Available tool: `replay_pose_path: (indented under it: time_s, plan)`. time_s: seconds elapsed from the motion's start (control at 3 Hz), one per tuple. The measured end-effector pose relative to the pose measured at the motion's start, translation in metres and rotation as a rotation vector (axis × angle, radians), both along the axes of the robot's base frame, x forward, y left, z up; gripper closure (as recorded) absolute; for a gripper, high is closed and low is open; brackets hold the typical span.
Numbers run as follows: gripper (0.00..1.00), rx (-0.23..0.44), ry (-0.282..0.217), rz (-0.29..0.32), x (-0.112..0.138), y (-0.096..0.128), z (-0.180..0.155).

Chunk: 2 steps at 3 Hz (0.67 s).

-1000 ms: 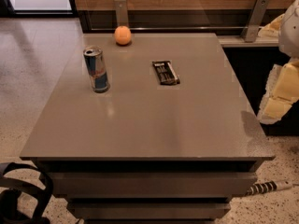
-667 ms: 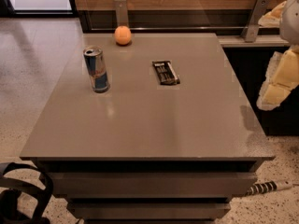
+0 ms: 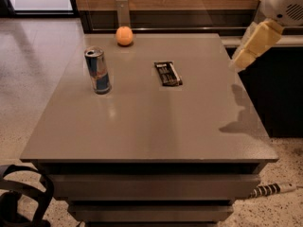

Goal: Pick orange

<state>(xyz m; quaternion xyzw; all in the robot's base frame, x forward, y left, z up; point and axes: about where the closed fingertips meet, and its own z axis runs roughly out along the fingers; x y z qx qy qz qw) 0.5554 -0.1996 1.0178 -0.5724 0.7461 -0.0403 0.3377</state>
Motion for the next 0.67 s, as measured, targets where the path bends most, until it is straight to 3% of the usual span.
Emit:
replay_pose_path:
  time_s: [0.33, 0.67]
  plan:
    - [0.00, 0.122, -0.105, -0.035, 0.045, 0.000, 0.002]
    - [0.00, 0.299, -0.108, -0.079, 0.079, 0.015, -0.009]
